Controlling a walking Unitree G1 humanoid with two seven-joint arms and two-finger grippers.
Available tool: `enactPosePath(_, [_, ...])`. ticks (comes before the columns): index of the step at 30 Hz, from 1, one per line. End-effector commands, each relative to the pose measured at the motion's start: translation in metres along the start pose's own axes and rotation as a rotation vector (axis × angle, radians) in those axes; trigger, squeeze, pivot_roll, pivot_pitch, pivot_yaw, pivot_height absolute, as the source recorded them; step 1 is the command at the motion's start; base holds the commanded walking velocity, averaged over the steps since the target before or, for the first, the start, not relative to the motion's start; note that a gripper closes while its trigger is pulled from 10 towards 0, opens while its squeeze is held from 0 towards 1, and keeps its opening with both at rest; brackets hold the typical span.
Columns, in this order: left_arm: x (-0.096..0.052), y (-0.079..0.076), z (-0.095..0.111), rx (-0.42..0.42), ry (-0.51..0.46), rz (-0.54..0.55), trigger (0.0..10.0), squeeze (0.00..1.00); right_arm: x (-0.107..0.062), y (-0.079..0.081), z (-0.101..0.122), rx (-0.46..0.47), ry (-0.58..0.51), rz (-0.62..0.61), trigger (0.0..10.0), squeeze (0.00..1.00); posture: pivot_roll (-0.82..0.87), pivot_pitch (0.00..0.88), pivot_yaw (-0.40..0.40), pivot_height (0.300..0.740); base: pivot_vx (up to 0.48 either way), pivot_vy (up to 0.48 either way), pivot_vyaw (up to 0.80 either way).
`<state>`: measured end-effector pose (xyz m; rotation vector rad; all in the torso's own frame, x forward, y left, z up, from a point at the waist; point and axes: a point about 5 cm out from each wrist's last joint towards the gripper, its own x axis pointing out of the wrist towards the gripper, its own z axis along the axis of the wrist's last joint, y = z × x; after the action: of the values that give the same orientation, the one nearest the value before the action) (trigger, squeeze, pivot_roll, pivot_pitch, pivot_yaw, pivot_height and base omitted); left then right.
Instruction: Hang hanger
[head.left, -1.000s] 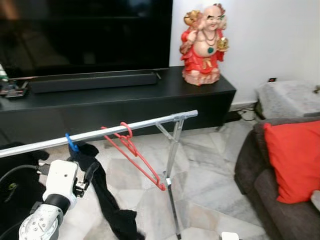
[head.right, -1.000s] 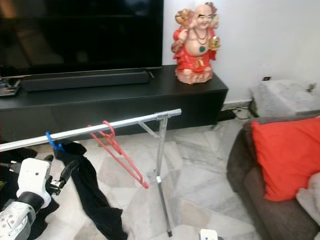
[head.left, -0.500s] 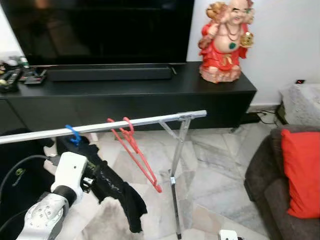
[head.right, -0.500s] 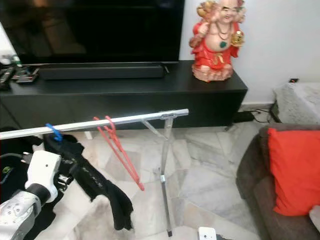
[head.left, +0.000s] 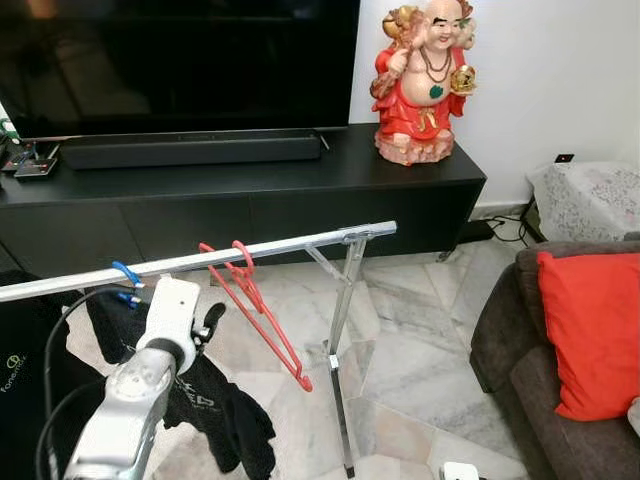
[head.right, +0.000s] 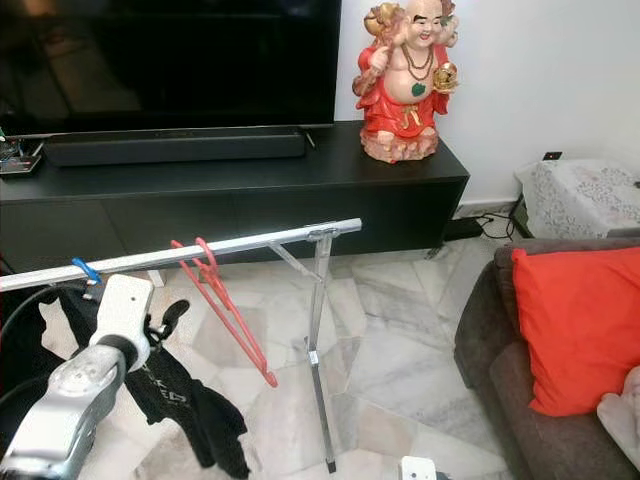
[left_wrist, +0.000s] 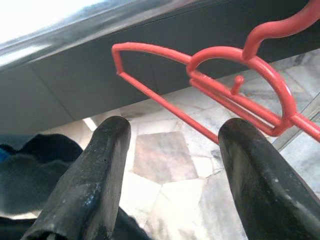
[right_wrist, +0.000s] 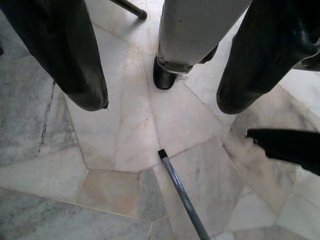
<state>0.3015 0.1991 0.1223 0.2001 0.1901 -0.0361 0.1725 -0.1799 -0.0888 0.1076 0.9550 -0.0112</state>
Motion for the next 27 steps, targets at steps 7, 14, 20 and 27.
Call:
enactPosePath(7, [0.001, 0.024, -0.010, 0.036, 0.097, 0.158, 10.0, 0.00, -0.001, -0.003, -0.003, 0.020, 0.005, -0.012, 10.0, 0.00, 0.06, 0.093, -0.027, 0.740, 0.000, 0.000, 0.00])
enactPosePath(14, [-0.008, 0.041, -0.013, 0.038, 0.117, 0.248, 10.0, 0.00, -0.001, -0.002, -0.004, 0.021, 0.007, -0.011, 10.0, 0.00, 0.06, 0.097, -0.027, 0.740, 0.000, 0.000, 0.00])
enactPosePath(20, [-0.013, 0.053, -0.006, -0.013, 0.065, 0.331, 10.0, 0.00, -0.001, -0.001, -0.003, 0.021, 0.004, -0.008, 10.0, 0.00, 0.06, 0.095, -0.024, 0.740, 0.000, 0.000, 0.00])
enactPosePath(27, [-0.013, 0.054, 0.005, -0.049, 0.031, 0.310, 10.0, 0.00, -0.001, -0.002, -0.001, 0.022, -0.001, -0.009, 10.0, 0.00, 0.06, 0.090, -0.022, 0.740, 0.000, 0.000, 0.00])
